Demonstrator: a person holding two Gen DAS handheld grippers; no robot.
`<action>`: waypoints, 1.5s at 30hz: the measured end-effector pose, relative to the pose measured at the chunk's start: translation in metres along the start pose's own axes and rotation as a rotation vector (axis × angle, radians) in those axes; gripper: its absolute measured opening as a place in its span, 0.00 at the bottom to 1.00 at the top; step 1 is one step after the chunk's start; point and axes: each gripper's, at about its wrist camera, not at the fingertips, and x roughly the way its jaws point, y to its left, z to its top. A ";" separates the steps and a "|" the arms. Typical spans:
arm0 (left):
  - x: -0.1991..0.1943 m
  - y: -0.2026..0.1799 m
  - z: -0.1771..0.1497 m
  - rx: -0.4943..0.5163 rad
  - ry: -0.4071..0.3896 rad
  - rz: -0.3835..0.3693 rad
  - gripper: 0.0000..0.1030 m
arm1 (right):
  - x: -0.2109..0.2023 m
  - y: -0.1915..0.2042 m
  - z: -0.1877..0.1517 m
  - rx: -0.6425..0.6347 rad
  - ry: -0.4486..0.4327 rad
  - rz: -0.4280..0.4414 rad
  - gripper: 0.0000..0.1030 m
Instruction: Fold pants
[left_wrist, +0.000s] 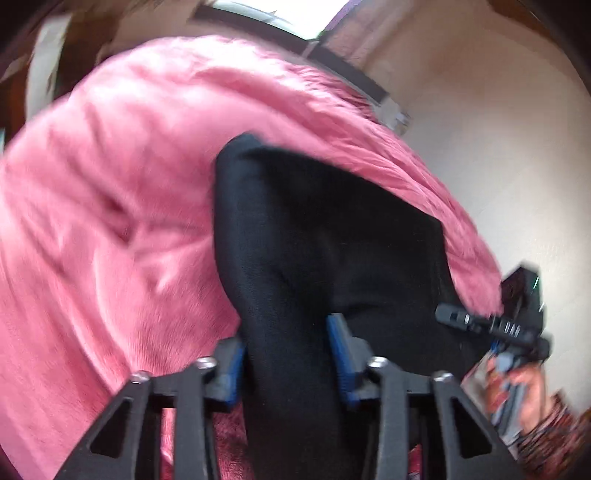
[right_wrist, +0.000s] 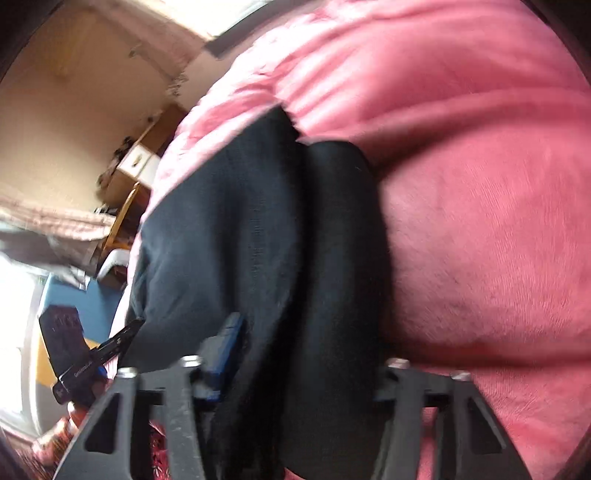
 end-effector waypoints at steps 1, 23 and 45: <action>-0.005 -0.009 0.003 0.042 -0.019 0.008 0.31 | -0.004 0.008 0.002 -0.040 -0.015 -0.012 0.45; 0.008 -0.006 0.194 0.149 -0.293 0.107 0.28 | 0.023 0.100 0.173 -0.301 -0.313 0.076 0.42; 0.068 0.060 0.164 -0.035 -0.233 0.310 0.63 | 0.102 0.046 0.172 -0.066 -0.317 -0.190 0.93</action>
